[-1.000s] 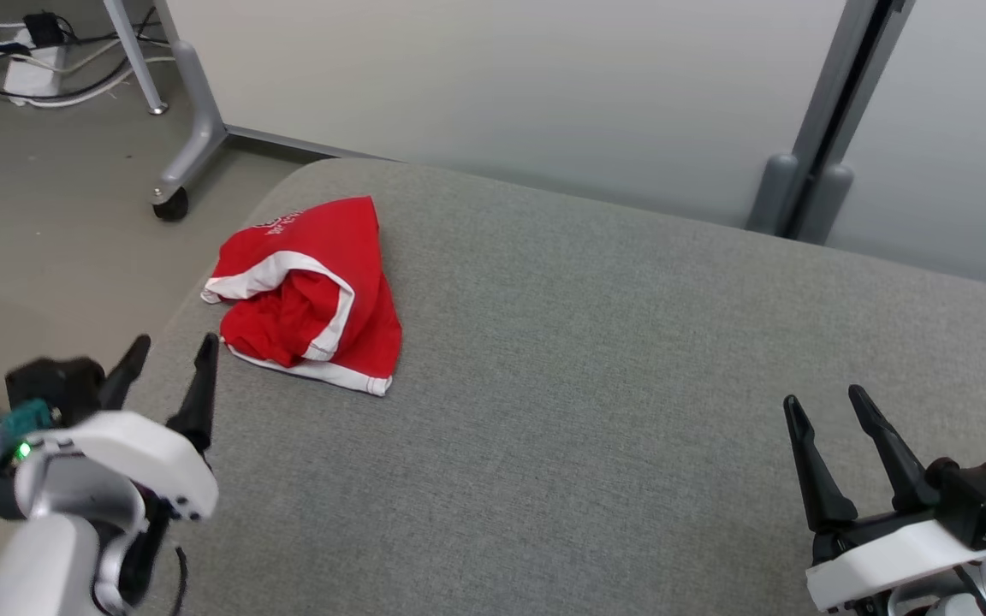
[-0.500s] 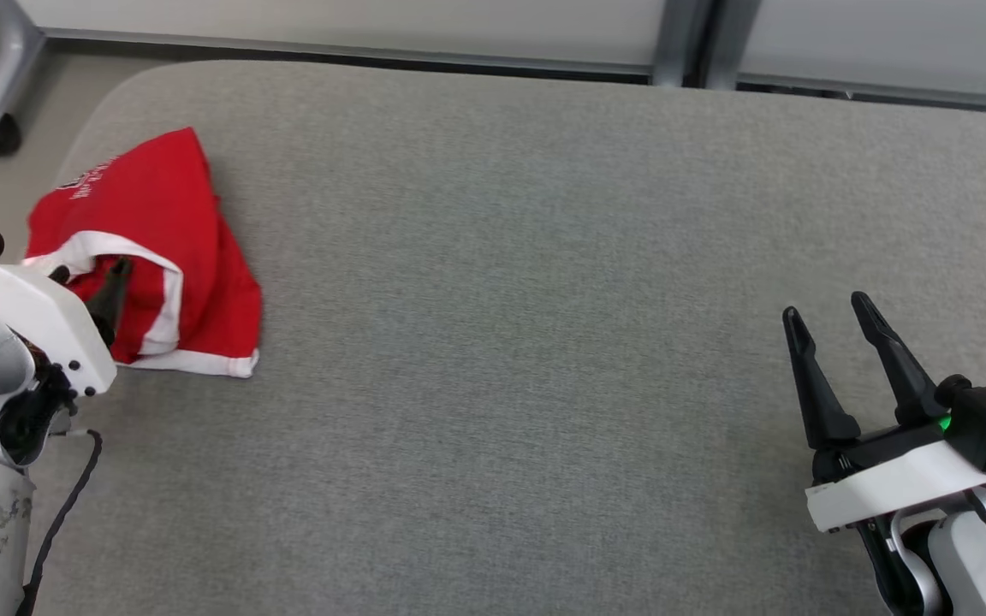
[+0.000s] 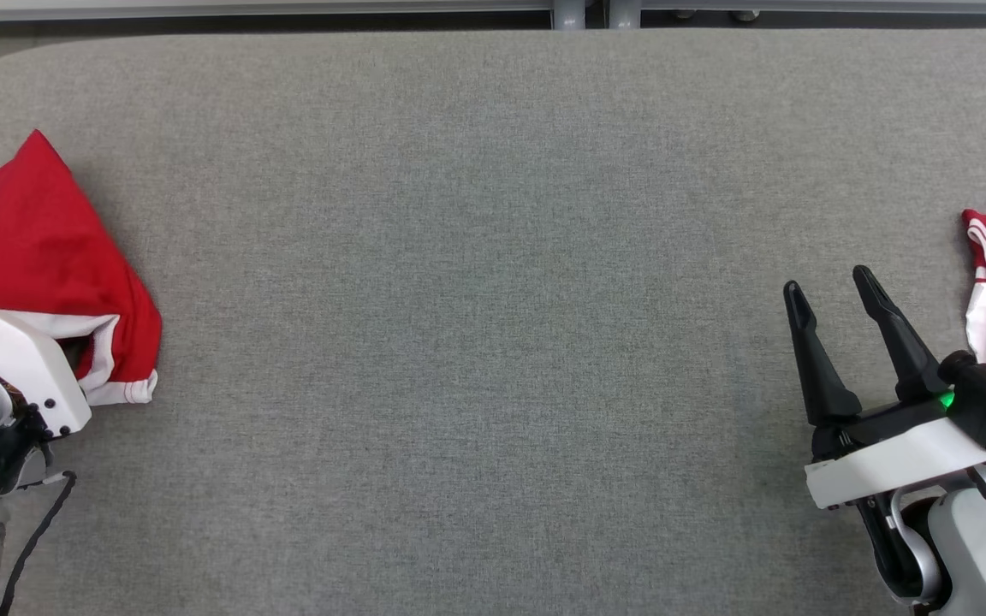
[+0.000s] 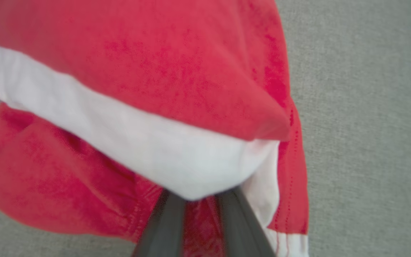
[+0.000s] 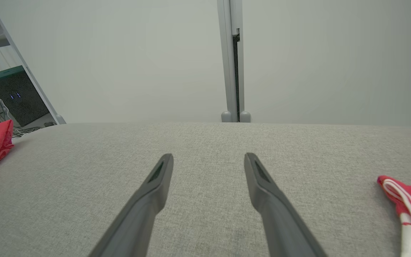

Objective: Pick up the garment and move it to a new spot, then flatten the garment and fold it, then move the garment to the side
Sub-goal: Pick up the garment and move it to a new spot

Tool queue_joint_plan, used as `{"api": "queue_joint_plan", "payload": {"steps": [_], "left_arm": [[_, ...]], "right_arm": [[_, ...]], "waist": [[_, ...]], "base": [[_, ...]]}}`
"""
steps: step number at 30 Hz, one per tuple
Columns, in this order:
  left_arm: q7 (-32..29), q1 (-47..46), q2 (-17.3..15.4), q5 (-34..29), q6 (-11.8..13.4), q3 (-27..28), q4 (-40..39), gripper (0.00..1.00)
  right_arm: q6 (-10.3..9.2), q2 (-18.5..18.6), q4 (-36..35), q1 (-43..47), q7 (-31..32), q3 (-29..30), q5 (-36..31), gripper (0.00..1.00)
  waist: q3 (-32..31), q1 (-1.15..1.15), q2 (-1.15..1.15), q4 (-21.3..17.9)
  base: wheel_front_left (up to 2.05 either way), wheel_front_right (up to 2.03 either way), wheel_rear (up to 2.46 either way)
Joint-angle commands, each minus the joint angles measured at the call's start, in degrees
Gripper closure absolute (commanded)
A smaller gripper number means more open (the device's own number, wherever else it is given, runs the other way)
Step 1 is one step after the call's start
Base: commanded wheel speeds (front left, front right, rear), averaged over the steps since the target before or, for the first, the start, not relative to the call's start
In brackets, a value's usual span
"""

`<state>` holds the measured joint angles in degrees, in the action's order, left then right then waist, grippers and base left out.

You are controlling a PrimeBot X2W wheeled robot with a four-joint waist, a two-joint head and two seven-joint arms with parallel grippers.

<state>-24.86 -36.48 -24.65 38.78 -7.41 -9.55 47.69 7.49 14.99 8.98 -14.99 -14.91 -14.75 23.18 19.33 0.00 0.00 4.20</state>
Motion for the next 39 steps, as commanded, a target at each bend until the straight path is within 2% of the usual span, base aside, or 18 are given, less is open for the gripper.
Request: {"api": "queue_joint_plan", "payload": {"steps": [1, 9, 19, 23, 29, 34, 39], "left_arm": [[0.60, -0.29, -0.26, 0.39, -0.06, -1.18, 0.12, 1.00], [3.66, -2.70, -4.49, 0.64, -0.07, -8.62, -6.89, 1.00], [-0.83, -3.06, -7.34, 6.00, -0.07, -16.89, -26.23, 1.00], [-2.97, -3.93, -6.73, 7.34, -0.06, -18.37, -34.86, 1.00], [-5.11, -5.75, -3.92, 8.87, 1.33, -19.17, -45.17, 1.00], [-5.26, -5.21, -2.79, 8.97, 2.46, -19.71, -49.90, 1.00], [-4.18, 2.19, -2.53, 9.39, 3.59, -21.67, -51.85, 1.00]], "right_arm": [[0.03, -0.04, 0.22, -0.11, -0.37, 0.31, -0.01, 0.00], [0.03, -1.76, 1.14, 2.59, -0.36, 0.89, 0.06, 0.00], [0.03, -3.68, 2.40, 6.28, -0.33, 1.60, 0.31, 0.00], [0.03, -4.07, 2.58, 7.32, -0.34, 2.30, 0.24, 0.00], [0.03, -4.24, 2.01, 7.89, -0.33, 3.88, -0.14, 0.00], [0.03, -4.13, 1.70, 8.32, -0.33, 4.58, -0.37, 0.00], [0.03, -4.16, 1.72, 8.81, -0.33, 4.86, -0.25, 0.00]], "waist": [[-0.89, 0.00, 0.00, -0.10], [-8.32, 0.00, 0.00, -0.33], [-16.97, 0.00, 0.00, -3.74], [-18.89, 0.00, 0.00, -5.93], [-19.43, 0.00, 0.00, -9.32], [-18.74, 0.00, 0.00, -11.04], [-17.64, 0.00, 0.00, -11.87]], "base": [[0.00, 0.00, 0.00], [0.00, 0.00, 0.00], [0.00, 0.00, 0.00], [0.00, 0.00, 0.00], [0.00, 0.00, 0.00], [0.00, 0.00, 0.00], [0.00, 0.00, 0.00]]}}
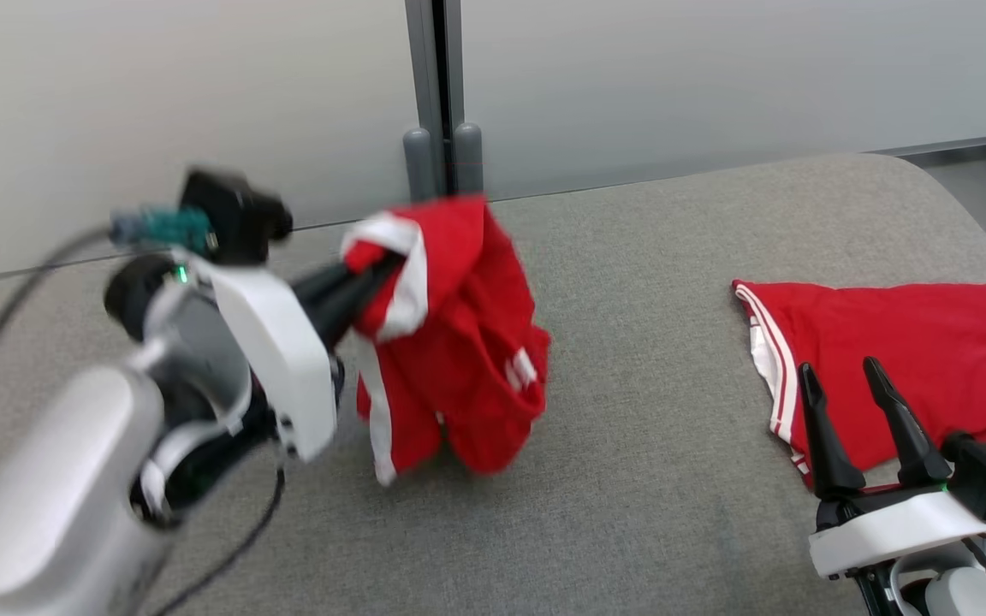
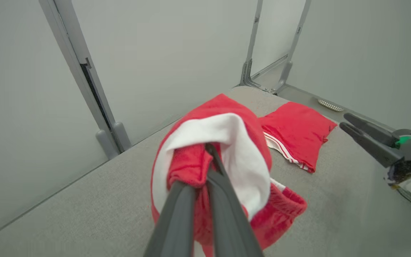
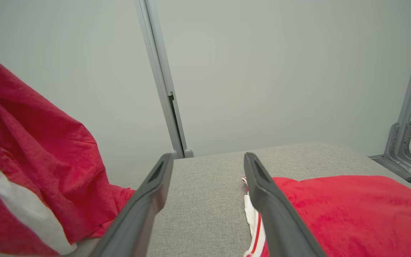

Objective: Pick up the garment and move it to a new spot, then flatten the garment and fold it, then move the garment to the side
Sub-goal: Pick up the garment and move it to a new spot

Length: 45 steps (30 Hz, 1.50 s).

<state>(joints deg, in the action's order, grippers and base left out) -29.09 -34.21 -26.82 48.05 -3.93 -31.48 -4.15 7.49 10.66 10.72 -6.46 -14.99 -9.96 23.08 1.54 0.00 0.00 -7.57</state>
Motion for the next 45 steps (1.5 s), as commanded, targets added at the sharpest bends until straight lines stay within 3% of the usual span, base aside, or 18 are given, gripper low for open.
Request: {"api": "queue_joint_plan", "payload": {"steps": [1, 6, 15, 16, 17, 18, 22, 26, 30, 34, 35, 40, 45], "left_arm": [[0.66, 1.82, -0.50, -0.11, 0.42, -0.18, 0.34, 1.00], [6.26, 12.46, 0.59, -1.86, 0.89, -3.43, 4.97, 1.00], [19.45, 18.44, 8.04, -8.33, -1.09, -10.85, 19.91, 1.00], [20.05, 18.34, 8.60, -8.60, -1.24, -11.41, 21.37, 0.80], [20.74, 18.11, 9.03, -8.83, -1.37, -11.64, 22.61, 0.29], [21.38, 17.66, 9.27, -9.27, -1.47, -11.79, 23.48, 0.00], [24.01, 16.50, 8.20, -10.70, -0.47, -10.86, 23.74, 0.00], [25.74, 17.54, 4.88, -10.39, 2.20, -7.65, 18.66, 0.00], [27.07, 20.54, -0.04, -9.99, 6.92, -2.80, 11.59, 0.00], [31.52, 24.70, -2.74, -10.63, 13.47, 2.74, 4.61, 0.00], [31.52, 24.70, -2.74, -10.63, 13.47, 2.74, 4.61, 0.00], [40.84, 31.43, -2.57, -12.19, 20.86, 8.69, 0.00, 0.00], [43.97, 37.42, -0.32, -15.98, 24.06, 10.69, -1.62, 0.00]], "right_arm": [[0.03, 0.08, 0.05, 0.42, -0.25, 0.04, -0.16, 0.00], [0.03, 0.22, 0.50, 0.53, -0.25, -0.59, 0.05, 0.00], [0.03, 1.56, 2.12, 0.58, -0.25, -1.67, 0.59, 0.00], [0.03, 1.68, 2.30, 0.71, -0.26, -1.73, 0.63, 0.00], [0.03, 1.76, 2.48, 0.83, -0.25, -1.85, 0.65, 0.00], [0.03, 1.85, 2.67, 0.89, -0.25, -1.95, 0.68, 0.00], [0.03, 2.05, 2.35, 1.05, -0.26, -1.52, 0.38, 0.00], [0.03, 1.97, 1.30, 1.28, -0.26, -0.17, 0.05, 0.00], [0.03, 1.37, -0.17, 2.00, -0.26, 0.89, -0.33, 0.00], [0.03, 0.91, -1.57, 2.67, -0.26, 1.46, -0.34, 0.00], [0.03, 0.91, -1.57, 2.67, -0.26, 1.46, -0.34, 0.00], [0.03, 0.26, -2.71, 3.74, -0.26, 1.89, -0.20, 0.00], [0.03, -0.27, -3.73, 4.25, -0.26, 3.36, -0.15, 0.00]], "waist": [[0.37, 0.00, 0.00, -0.12], [1.10, 0.00, 0.00, 0.28], [0.54, 0.00, 0.00, 3.31], [0.24, 0.00, 0.00, 3.66], [-0.05, 0.00, 0.00, 3.99], [-0.38, 0.00, 0.00, 4.32], [-1.57, 0.00, 0.00, 5.31], [-2.26, 0.00, 0.00, 5.98], [-2.72, 0.00, 0.00, 6.35], [-2.99, 0.00, 0.00, 6.66], [-2.99, 0.00, 0.00, 6.66], [-2.94, 0.00, 0.00, 6.42], [-2.60, 0.00, 0.00, 5.89]], "base": [[0.00, 0.00, 0.00], [0.00, 0.00, 0.00], [0.00, 0.00, 0.00], [0.00, 0.00, 0.00], [0.00, 0.00, 0.00], [0.00, 0.00, 0.00], [0.00, 0.00, 0.00], [0.00, 0.00, 0.00], [0.00, 0.00, 0.00], [0.00, 0.00, 0.00], [0.00, 0.00, 0.00], [0.00, 0.00, 0.00], [0.00, 0.00, 0.00]]}}
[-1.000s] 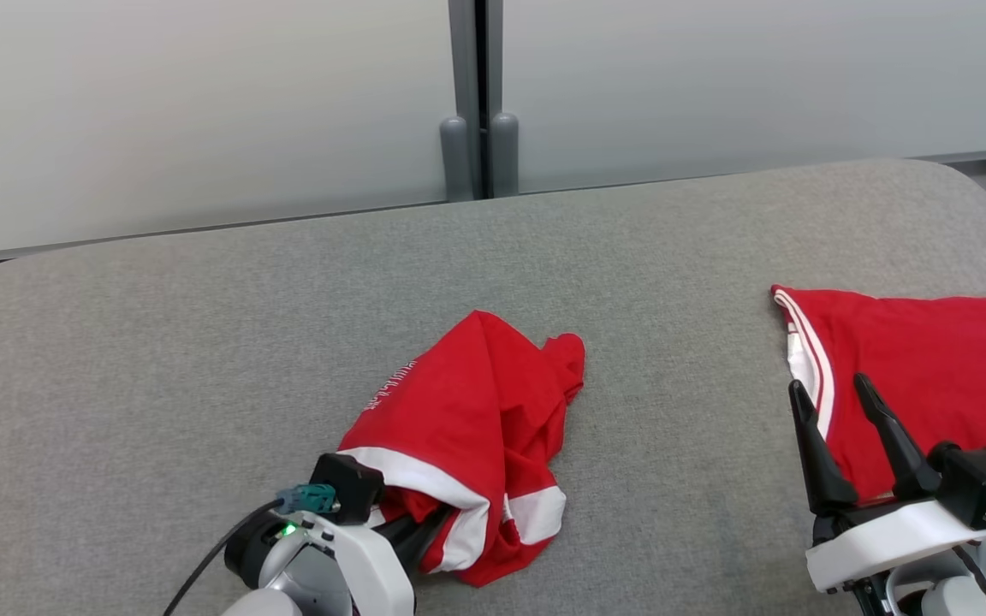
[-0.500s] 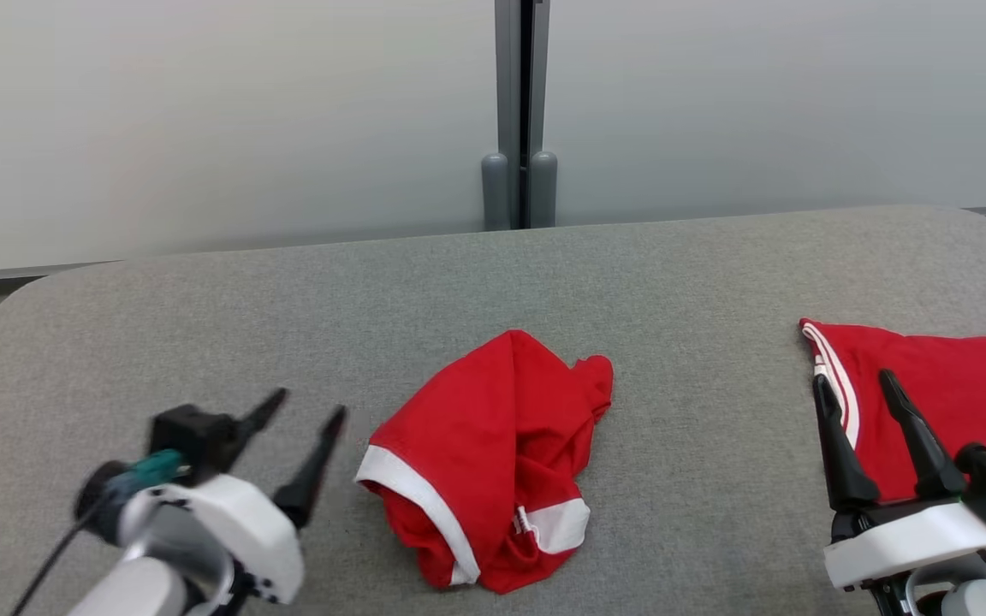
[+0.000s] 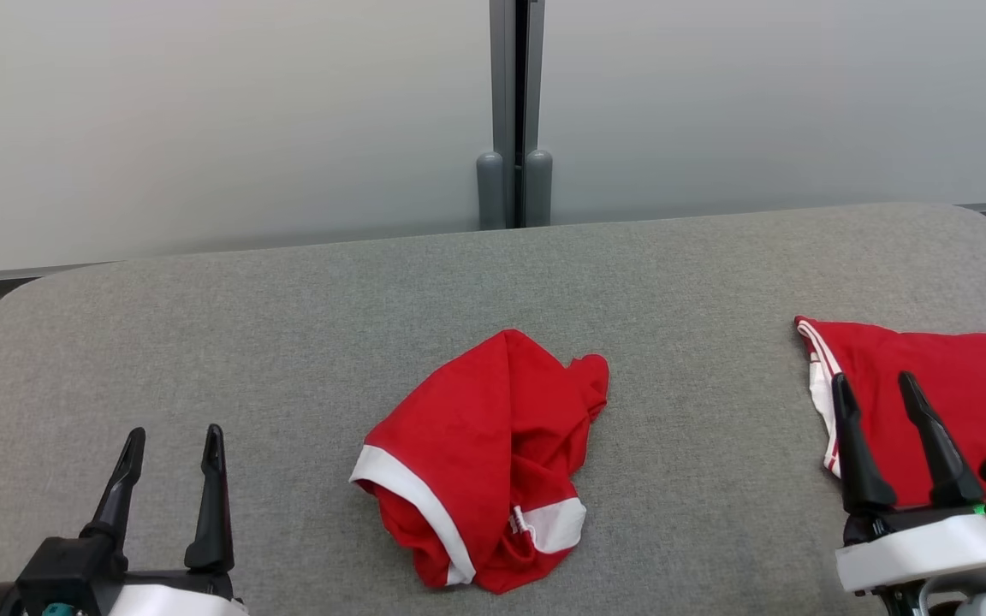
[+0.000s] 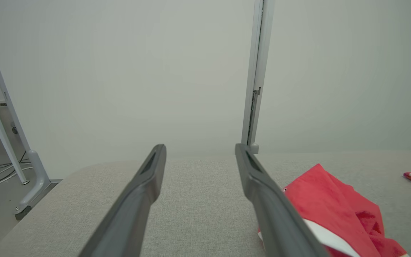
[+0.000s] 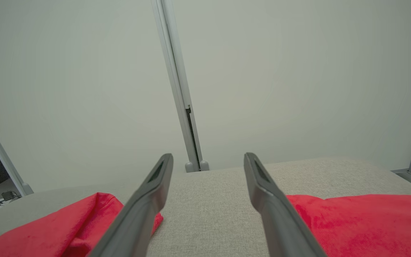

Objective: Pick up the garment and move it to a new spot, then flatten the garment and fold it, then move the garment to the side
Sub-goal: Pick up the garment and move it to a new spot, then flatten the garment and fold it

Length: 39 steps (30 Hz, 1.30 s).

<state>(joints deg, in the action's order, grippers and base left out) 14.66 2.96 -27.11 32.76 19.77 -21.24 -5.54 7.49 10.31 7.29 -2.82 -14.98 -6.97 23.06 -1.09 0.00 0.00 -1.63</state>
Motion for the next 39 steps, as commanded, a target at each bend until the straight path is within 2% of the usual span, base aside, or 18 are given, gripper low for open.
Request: {"api": "queue_joint_plan", "payload": {"steps": [1, 3, 5, 9, 18, 29, 33, 39], "left_arm": [[0.45, 1.05, 0.74, -1.28, 0.55, 1.01, -0.34, 0.00], [0.53, 2.15, 2.89, -3.12, 0.43, 2.57, -0.92, 0.00], [0.52, 4.00, 6.06, -5.35, -1.04, 4.33, -0.25, 0.00], [0.48, 4.31, 8.89, -8.08, -3.63, 6.37, 0.65, 0.00], [0.49, 4.67, 12.69, -12.33, -8.35, 10.94, 0.90, 0.00], [0.49, 4.43, 15.85, -15.49, -11.95, 13.81, 2.35, 0.00], [0.49, 4.06, 16.40, -16.11, -12.92, 14.22, 3.10, 0.00], [0.49, 3.48, 17.53, -17.36, -14.49, 14.58, 4.39, 0.00]], "right_arm": [[0.03, -0.04, -0.41, 0.91, -0.28, 0.82, -0.15, 0.00], [0.03, -0.41, -0.51, 1.64, -0.27, 1.48, -0.20, 0.00], [0.03, -0.62, -0.36, 2.53, -0.27, 1.06, -0.68, 0.00], [0.03, 0.03, -0.46, 1.89, -0.27, 0.08, -0.97, 0.00], [0.03, 0.95, -0.04, 1.27, -0.27, -0.53, -0.63, 0.00], [0.03, 0.73, 0.10, 0.93, -0.27, -1.87, -0.73, 0.00], [0.03, 1.15, -0.15, 0.42, -0.27, -4.11, 0.23, 0.00], [0.03, 2.75, 1.16, -0.94, 1.97, -15.62, 3.42, 0.00]], "waist": [[0.03, 0.00, 0.00, -0.07], [0.02, 0.00, 0.00, 0.06], [0.07, 0.00, 0.00, 0.31], [0.25, 0.00, 0.00, 0.38], [0.37, 0.00, 0.00, 0.28], [0.53, 0.00, 0.00, 0.32], [0.44, 0.00, 0.00, 0.83], [0.24, 0.00, 0.00, 3.82]], "base": [[0.00, 0.00, 0.00], [0.00, 0.00, 0.00], [0.00, 0.00, 0.00], [0.00, 0.00, 0.00], [0.00, 0.00, 0.00], [0.00, 0.00, 0.00], [0.00, 0.00, 0.00], [0.00, 0.00, 0.00]]}}
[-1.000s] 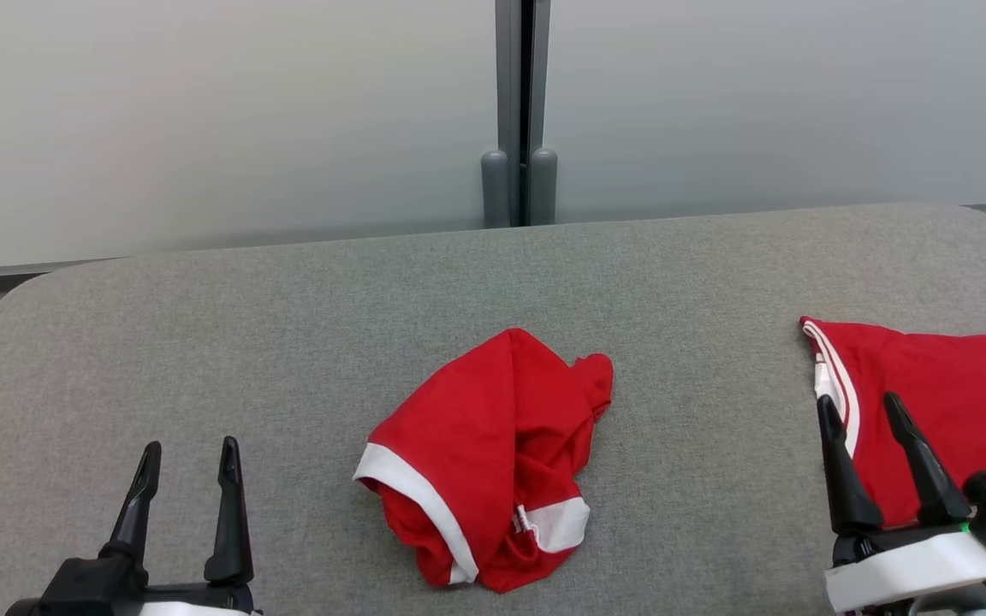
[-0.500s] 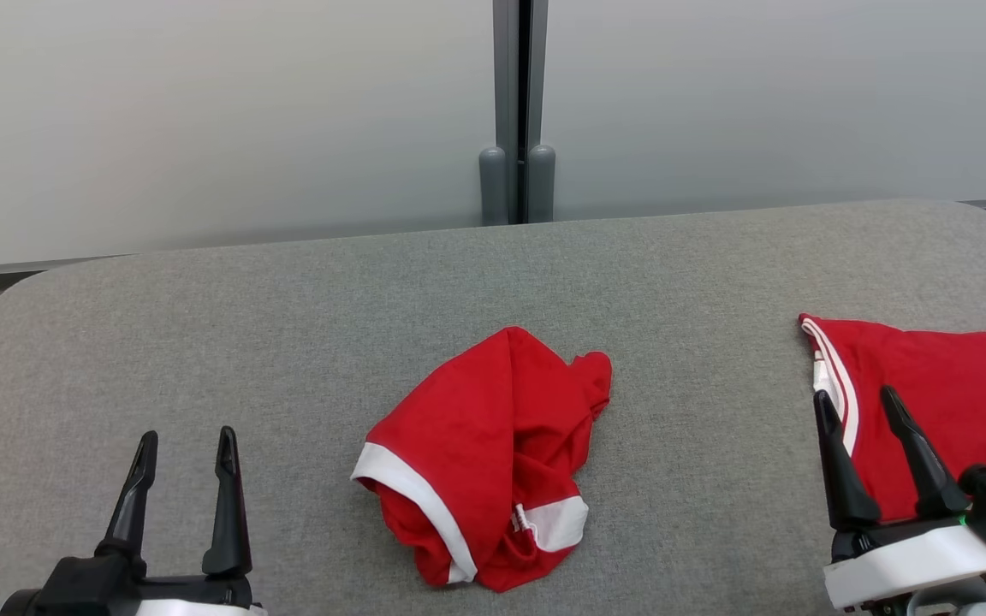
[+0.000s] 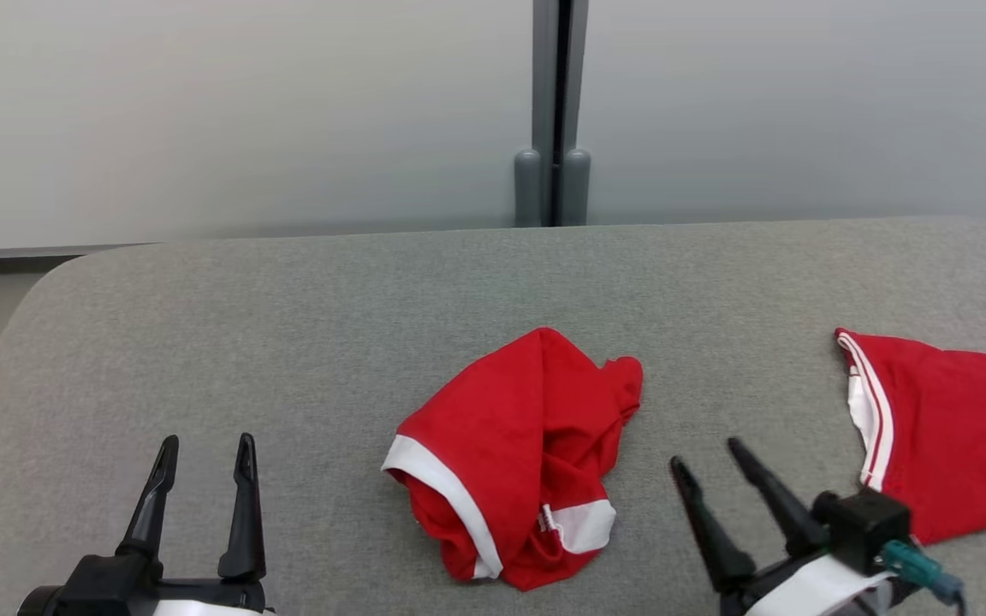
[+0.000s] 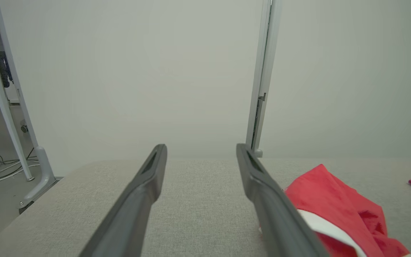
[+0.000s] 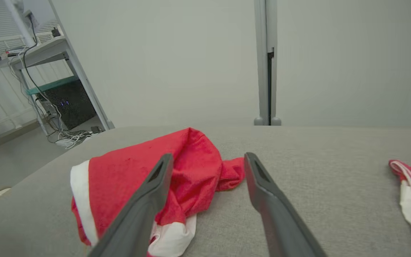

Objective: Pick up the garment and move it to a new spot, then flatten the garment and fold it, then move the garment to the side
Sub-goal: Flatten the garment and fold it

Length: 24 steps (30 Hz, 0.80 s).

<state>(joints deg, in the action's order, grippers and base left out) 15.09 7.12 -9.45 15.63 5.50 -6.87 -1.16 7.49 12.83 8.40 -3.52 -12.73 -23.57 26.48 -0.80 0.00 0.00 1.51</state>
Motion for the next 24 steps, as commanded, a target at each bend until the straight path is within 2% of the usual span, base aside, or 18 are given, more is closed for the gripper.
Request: {"api": "queue_joint_plan", "payload": {"steps": [1, 6, 9, 18, 19, 20, 21, 24], "left_arm": [[0.07, -0.71, 0.01, -0.49, -0.53, 0.23, 0.29, 0.00], [0.07, -1.80, 0.49, -1.40, -1.86, -0.04, 1.20, 0.00], [0.06, -2.24, 0.76, -2.09, -2.61, -0.68, 1.81, 0.00], [0.06, -3.32, 2.03, -2.73, -3.70, -1.47, 3.15, 0.00], [0.07, -3.37, 2.09, -2.80, -3.81, -1.47, 3.18, 0.00], [0.06, -3.40, 2.13, -2.84, -3.95, -1.39, 3.24, 0.00], [0.06, -3.48, 2.24, -2.83, -3.99, -1.32, 3.34, 0.00], [0.07, -3.67, 2.42, -2.86, -4.30, -0.98, 3.57, 0.00]], "right_arm": [[0.03, 0.46, 0.67, -0.59, 1.03, -1.48, 0.92, 0.00], [0.03, 0.04, 5.02, -2.80, 8.93, -10.25, 8.83, 0.00], [0.03, 0.42, 7.27, -4.76, 11.98, -13.14, 12.11, 0.00], [0.03, 0.54, 12.20, -9.03, 10.32, -16.57, 15.81, 0.00], [0.03, 0.59, 12.70, -9.34, 9.92, -16.65, 16.08, 0.43], [0.03, 0.54, 13.21, -9.78, 9.60, -16.83, 16.36, 0.74], [0.03, 0.57, 13.56, -10.26, 9.26, -17.01, 16.57, 1.00], [0.03, 1.28, 13.66, -11.46, 7.15, -17.11, 17.20, 1.00]], "waist": [[-0.03, 0.00, 0.00, 1.43], [0.12, 0.00, 0.00, 6.15], [0.53, 0.00, 0.00, 9.34], [2.23, 0.00, 0.00, 16.51], [2.36, 0.00, 0.00, 17.05], [2.46, 0.00, 0.00, 17.50], [2.55, 0.00, 0.00, 17.87], [2.62, 0.00, 0.00, 18.56]], "base": [[0.00, 0.00, 0.00], [0.00, 0.00, 0.00], [0.00, 0.00, 0.00], [0.00, 0.00, 0.00], [0.00, 0.00, 0.00], [0.00, 0.00, 0.00], [0.00, 0.00, 0.00], [0.00, 0.00, 0.00]]}}
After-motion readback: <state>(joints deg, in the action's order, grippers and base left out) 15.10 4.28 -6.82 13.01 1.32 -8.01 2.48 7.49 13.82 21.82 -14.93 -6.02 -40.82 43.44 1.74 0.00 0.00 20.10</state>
